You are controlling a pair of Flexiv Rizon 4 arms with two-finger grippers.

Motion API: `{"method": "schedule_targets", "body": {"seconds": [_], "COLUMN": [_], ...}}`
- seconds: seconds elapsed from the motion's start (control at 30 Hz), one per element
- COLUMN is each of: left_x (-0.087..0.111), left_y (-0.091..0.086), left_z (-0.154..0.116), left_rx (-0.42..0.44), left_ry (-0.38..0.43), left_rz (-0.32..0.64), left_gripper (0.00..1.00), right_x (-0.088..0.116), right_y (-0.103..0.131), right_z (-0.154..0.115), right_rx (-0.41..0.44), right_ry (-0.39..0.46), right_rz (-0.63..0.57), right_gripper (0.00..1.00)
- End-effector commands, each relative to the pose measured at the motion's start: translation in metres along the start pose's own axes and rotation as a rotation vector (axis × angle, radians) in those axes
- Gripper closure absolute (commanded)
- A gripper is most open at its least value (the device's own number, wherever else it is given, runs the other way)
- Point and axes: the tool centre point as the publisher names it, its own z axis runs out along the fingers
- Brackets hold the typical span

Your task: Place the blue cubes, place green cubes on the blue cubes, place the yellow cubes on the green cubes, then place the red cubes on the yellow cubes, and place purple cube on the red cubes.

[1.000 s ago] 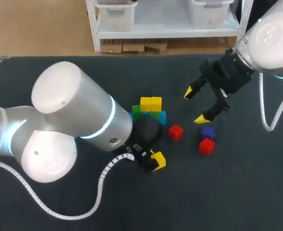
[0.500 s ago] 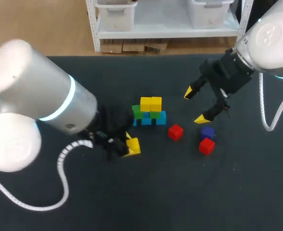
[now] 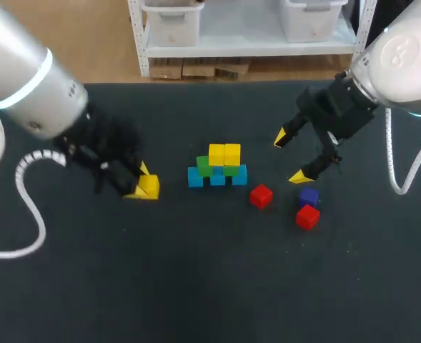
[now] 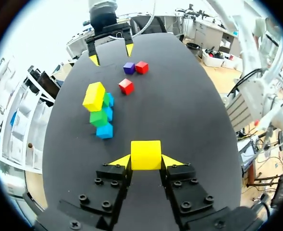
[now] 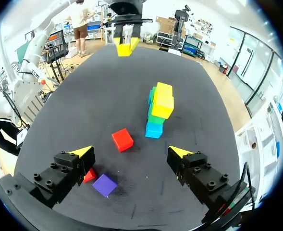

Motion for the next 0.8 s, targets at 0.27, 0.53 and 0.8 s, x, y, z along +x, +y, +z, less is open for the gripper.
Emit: {"method": "schedule_targets", "body": {"seconds": [0.27, 0.53, 0.8], "left_x": [0.000, -0.008, -0.012], "left_y": [0.042, 0.061, 0.070], "left_z": [-0.011, 0.012, 0.022], "left_rx": [0.108, 0.121, 0.122], "left_ry": [0.005, 0.013, 0.017], "left_rz": [-0.081, -0.054, -0.049], "left_gripper": [1.00, 1.00, 1.00], "right_x": [0.000, 0.000, 0.000], "right_y": [0.000, 0.000, 0.000], "right_z": [0.000, 0.000, 0.000], "right_rx": [-0.001, -0.001, -0.001], "right_ry": [-0.002, -0.002, -0.002], "right_rz": [-0.001, -0.001, -0.001], "right_gripper": [0.00, 0.00, 0.00]}}
